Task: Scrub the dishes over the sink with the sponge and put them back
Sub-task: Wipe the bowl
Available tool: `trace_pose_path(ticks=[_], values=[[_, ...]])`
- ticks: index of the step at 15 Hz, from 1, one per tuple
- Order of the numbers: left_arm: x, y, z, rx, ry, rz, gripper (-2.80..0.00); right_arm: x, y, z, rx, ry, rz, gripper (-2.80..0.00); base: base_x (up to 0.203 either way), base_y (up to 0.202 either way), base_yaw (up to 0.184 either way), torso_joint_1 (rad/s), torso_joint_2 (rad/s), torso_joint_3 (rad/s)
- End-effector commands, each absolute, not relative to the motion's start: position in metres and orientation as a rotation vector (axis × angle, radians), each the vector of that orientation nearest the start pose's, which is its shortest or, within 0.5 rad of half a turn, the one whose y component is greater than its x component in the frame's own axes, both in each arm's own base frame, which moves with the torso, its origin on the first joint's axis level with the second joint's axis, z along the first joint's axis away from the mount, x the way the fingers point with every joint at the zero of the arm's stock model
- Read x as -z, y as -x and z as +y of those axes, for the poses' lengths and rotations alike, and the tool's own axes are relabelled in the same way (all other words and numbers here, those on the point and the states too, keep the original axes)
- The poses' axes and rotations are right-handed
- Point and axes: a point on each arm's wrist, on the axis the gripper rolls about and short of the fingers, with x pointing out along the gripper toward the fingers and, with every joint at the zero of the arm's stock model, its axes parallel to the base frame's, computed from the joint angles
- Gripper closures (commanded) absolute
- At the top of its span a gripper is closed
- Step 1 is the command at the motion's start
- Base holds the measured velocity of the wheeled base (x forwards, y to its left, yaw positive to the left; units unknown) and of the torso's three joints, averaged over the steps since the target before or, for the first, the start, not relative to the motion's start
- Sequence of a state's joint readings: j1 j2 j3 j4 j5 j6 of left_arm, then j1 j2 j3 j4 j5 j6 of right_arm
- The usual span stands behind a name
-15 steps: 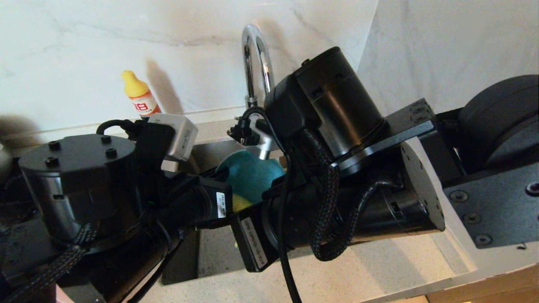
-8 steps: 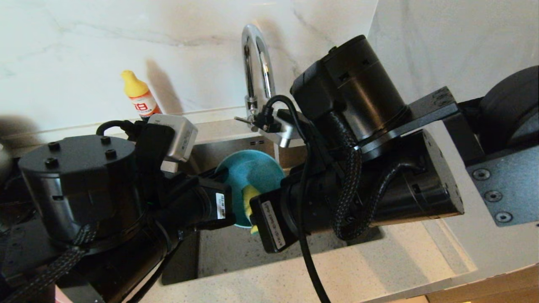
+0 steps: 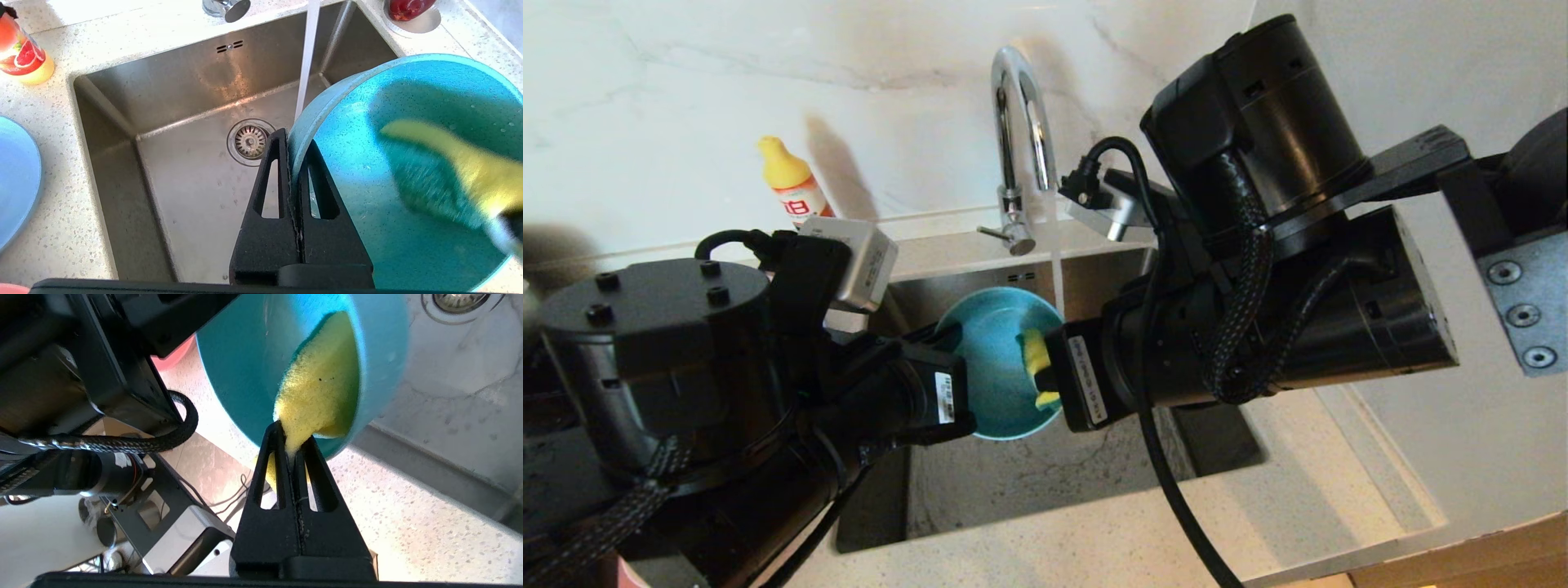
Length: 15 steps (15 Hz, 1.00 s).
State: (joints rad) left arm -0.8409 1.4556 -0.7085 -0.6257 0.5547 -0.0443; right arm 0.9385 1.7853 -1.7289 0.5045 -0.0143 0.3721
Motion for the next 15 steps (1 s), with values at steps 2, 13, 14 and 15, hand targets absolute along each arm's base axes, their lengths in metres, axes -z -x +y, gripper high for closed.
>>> trace_pose_path(ticks=[2,13,14,15], values=[[-0.221,-0.169,-0.172,0.282,-0.027,0.103,0.00,-0.311,-0.194,0.258,-0.779,-0.083,0.649,0.00,0.000,0.000,0.000,0.000,0.00,0.000],[-0.215,-0.164,-0.167,0.294,-0.026,0.084,0.00,-0.306,-0.205,0.276,-0.809,-0.073,0.595,0.00,0.000,0.000,0.000,0.000,0.00,0.000],[-0.215,-0.163,-0.167,0.294,-0.026,0.084,0.00,-0.308,-0.205,0.276,-0.816,-0.077,0.580,0.00,0.000,0.000,0.000,0.000,0.00,0.000],[-0.215,-0.163,-0.167,0.294,-0.026,0.084,0.00,-0.308,-0.204,0.277,-0.822,-0.078,0.578,0.00,0.000,0.000,0.000,0.000,0.00,0.000]])
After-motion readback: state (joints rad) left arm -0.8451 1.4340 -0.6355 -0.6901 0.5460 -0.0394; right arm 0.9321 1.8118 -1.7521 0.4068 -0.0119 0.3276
